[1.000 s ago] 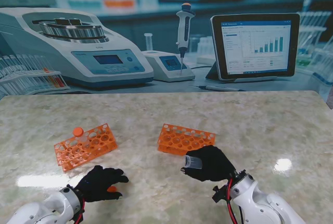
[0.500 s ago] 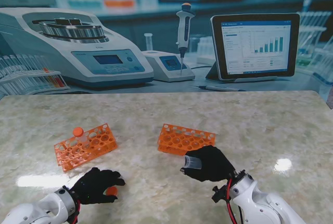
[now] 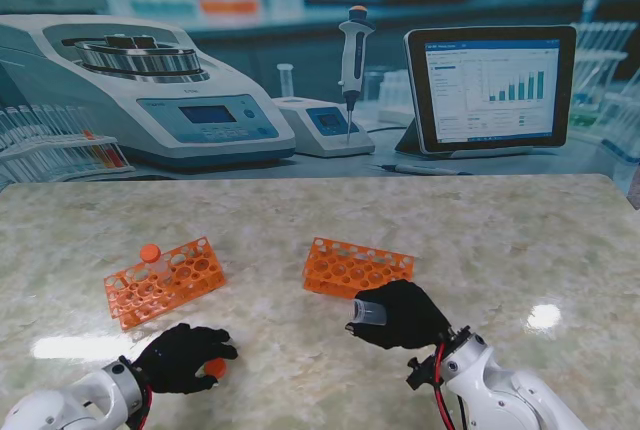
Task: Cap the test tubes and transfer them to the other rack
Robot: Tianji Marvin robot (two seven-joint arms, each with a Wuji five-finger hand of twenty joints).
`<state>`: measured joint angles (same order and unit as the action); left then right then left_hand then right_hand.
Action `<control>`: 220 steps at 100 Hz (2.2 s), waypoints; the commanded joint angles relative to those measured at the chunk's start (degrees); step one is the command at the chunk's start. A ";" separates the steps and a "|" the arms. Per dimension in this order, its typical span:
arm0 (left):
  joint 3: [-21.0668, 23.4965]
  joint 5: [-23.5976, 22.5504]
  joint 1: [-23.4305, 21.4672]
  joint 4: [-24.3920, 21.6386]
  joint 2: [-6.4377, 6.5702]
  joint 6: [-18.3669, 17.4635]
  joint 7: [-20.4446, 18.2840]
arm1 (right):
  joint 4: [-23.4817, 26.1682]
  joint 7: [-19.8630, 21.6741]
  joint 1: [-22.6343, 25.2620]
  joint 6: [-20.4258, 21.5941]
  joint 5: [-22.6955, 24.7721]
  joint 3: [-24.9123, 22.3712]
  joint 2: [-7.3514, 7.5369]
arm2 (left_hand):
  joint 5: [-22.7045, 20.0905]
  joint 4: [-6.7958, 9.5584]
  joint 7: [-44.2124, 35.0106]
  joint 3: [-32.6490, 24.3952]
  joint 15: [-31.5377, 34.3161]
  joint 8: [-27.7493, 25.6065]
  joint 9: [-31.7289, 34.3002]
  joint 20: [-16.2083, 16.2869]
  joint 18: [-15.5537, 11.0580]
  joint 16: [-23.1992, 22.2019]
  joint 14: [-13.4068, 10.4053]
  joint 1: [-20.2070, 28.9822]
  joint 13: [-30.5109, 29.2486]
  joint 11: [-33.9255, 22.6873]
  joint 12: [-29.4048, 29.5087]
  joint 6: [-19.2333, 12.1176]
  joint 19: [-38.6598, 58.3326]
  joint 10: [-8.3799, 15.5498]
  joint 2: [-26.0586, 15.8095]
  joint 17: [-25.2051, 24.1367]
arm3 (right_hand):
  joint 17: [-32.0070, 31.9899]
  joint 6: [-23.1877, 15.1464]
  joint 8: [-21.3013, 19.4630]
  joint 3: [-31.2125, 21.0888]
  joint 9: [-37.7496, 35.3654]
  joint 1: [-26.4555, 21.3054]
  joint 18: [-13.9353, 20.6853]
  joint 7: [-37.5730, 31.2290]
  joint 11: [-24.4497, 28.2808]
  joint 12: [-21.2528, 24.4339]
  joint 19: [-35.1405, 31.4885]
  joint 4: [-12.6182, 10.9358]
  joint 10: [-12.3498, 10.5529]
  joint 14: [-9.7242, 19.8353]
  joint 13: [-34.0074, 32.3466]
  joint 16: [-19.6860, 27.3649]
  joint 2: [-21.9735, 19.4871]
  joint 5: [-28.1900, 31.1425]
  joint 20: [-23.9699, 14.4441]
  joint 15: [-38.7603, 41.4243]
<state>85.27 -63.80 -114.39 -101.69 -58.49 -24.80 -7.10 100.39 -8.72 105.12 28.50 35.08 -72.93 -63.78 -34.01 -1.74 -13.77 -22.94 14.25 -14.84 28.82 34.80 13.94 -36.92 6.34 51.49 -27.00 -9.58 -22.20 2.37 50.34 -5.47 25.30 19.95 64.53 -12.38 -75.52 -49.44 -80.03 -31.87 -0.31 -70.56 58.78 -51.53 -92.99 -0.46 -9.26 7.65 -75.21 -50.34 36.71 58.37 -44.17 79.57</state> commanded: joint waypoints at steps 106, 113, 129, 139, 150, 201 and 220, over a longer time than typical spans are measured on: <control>-5.31 -0.43 4.52 8.74 0.36 -0.15 5.34 | -0.39 0.60 0.11 -0.10 -0.61 0.18 0.01 | -6.19 0.26 -31.33 2.16 18.64 -15.74 13.43 -12.08 -12.46 -24.84 -3.79 20.11 -18.09 -9.79 -26.92 -5.47 9.56 3.13 4.98 21.70 | 3.64 3.04 -2.65 0.33 -2.54 -2.04 2.49 -4.25 0.60 -1.48 -18.27 0.71 -0.04 6.28 -0.70 -4.23 -0.26 4.45 -3.38 12.80; -5.56 -0.17 4.79 9.11 0.35 -0.18 5.38 | -0.36 0.60 0.16 -0.05 -0.61 0.12 0.01 | -7.41 0.28 -30.97 1.57 18.57 -14.69 14.29 -14.52 -12.83 -24.24 -3.49 19.94 -18.90 -9.33 -26.50 -5.55 9.06 3.02 5.77 22.79 | 3.63 3.01 -2.67 0.35 -2.55 -2.03 2.49 -4.21 0.59 -1.49 -18.25 0.71 0.24 6.28 -0.70 -4.23 -0.34 4.45 -3.38 12.80; -6.13 0.68 5.41 10.11 0.25 -0.13 6.03 | -0.26 0.66 0.29 0.03 -0.68 0.00 0.01 | -8.96 0.15 -31.17 0.28 18.32 -14.18 14.57 -16.38 -12.65 -24.13 -3.12 19.89 -19.31 -9.19 -25.96 -5.30 8.63 2.25 6.61 23.16 | 3.60 2.83 -2.72 0.48 -2.54 -2.01 2.51 -4.08 0.50 -1.50 -18.07 0.73 0.20 6.24 -0.69 -4.19 -0.35 4.40 -3.31 12.71; -6.32 0.92 5.63 10.46 0.19 -0.18 6.59 | -0.22 0.75 0.33 0.07 -0.72 -0.04 0.03 | -9.43 -0.27 -31.46 -1.41 17.69 -13.58 14.85 -16.89 -12.21 -24.99 -2.87 19.52 -19.69 -9.09 -25.78 -4.94 8.26 1.82 7.16 23.18 | 3.60 2.83 -2.75 0.56 -2.51 -1.92 2.52 -4.06 0.46 -1.52 -18.04 0.75 0.16 6.23 -0.70 -4.18 -0.44 4.40 -3.30 12.70; -6.40 0.95 5.85 10.68 0.16 -0.60 7.20 | -0.15 0.78 0.41 0.06 -0.78 -0.11 0.02 | -9.68 -0.56 -31.31 -2.64 17.18 -12.91 15.31 -17.09 -11.83 -25.65 -2.70 19.14 -20.06 -8.96 -25.67 -4.54 8.09 1.38 7.53 23.22 | 3.61 2.80 -2.78 0.61 -2.53 -2.00 2.52 -4.03 0.46 -1.56 -18.04 0.75 0.17 6.23 -0.70 -4.18 -0.41 4.38 -3.30 12.70; -7.94 0.84 8.11 12.89 -0.09 -2.32 11.80 | 0.03 0.91 0.64 0.16 -1.27 -0.46 -0.01 | -10.12 -0.94 -30.17 -5.55 15.77 -12.47 13.79 -17.58 -11.05 -26.75 -2.59 19.70 -19.63 -8.95 -24.08 -3.62 7.50 1.06 8.27 21.62 | 3.60 2.64 -2.96 0.79 -2.51 -2.04 2.54 -3.87 0.27 -1.67 -17.98 0.79 0.20 6.21 -0.70 -4.14 -0.50 4.29 -3.28 12.62; -8.06 0.75 8.55 13.23 -0.20 -2.80 13.13 | -0.07 1.01 0.52 0.12 -1.45 -0.38 -0.01 | -10.35 -1.39 -29.75 -6.29 15.15 -12.31 13.26 -17.62 -10.72 -27.28 -2.65 20.19 -19.28 -9.10 -23.24 -3.21 7.34 0.98 8.33 20.90 | 3.59 2.49 -3.01 0.83 -2.51 -1.95 2.56 -3.80 0.24 -1.73 -17.90 0.81 0.16 6.21 -0.70 -4.13 -0.57 4.25 -3.26 12.63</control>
<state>77.62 -62.60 -105.15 -90.27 -58.58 -27.61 6.63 100.19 -7.98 105.31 28.69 33.89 -73.52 -63.73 -41.60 -3.82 -41.84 -25.59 31.92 -27.33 41.36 20.74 3.85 -64.70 4.34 66.00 -45.50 -16.43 -46.36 -3.06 62.72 -4.06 31.22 42.04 64.53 -12.34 -76.17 -48.80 -80.07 -32.01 -0.34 -70.56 58.24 -51.93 -92.99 -0.46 -9.19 7.61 -75.20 -50.34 36.67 58.51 -44.17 79.57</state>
